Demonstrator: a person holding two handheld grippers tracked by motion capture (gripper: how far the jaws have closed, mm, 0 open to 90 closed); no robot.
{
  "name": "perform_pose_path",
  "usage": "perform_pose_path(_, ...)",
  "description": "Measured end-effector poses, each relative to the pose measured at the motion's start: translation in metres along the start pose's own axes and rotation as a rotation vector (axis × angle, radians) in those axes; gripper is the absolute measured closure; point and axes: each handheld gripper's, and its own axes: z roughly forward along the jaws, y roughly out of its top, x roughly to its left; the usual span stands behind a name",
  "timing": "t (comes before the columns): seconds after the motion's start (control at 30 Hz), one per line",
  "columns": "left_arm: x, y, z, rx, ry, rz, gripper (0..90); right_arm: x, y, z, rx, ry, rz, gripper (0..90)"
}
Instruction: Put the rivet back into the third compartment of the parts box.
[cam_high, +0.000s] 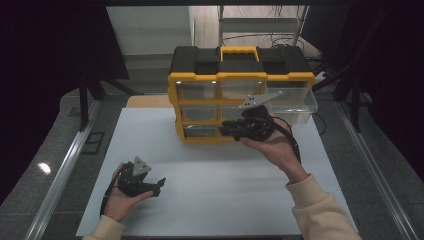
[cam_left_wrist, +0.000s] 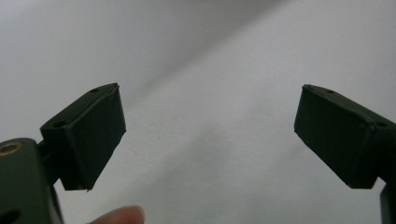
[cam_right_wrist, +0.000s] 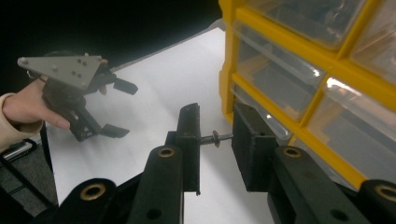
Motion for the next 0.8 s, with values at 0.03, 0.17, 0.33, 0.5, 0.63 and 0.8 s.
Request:
perform_pose_path(0.03, 0.0, 0.0, 0.0, 0.0, 0.0, 0.0, 9.6, -0.001, 0.001, -0.002, -0.002, -0.002, 0.002, 72.3)
perform_pose_path(0.17, 0.0, 0.0, 0.0, 0.0, 0.0, 0.0, 9.6, -0.004, 0.004, -0.009, -0.016, -0.014, 0.007, 72.4)
perform_pose_path(0.33, 0.0, 0.0, 0.0, 0.0, 0.0, -0.001, 9.6, -0.008, 0.007, -0.018, -0.032, -0.03, 0.01, 72.4)
perform_pose_path(0.5, 0.0, 0.0, 0.0, -0.001, 0.0, -0.001, 9.6, -0.011, 0.01, -0.025, -0.044, -0.042, 0.019, 72.4)
perform_pose_path(0.63, 0.0, 0.0, 0.0, 0.0, 0.0, -0.001, 9.6, -0.014, 0.011, -0.03, -0.049, -0.054, 0.023, 72.4)
perform_pose_path(0.8, 0.0, 0.0, 0.0, 0.001, -0.001, -0.001, 9.6, -0.018, 0.012, -0.037, -0.061, -0.067, 0.031, 72.4)
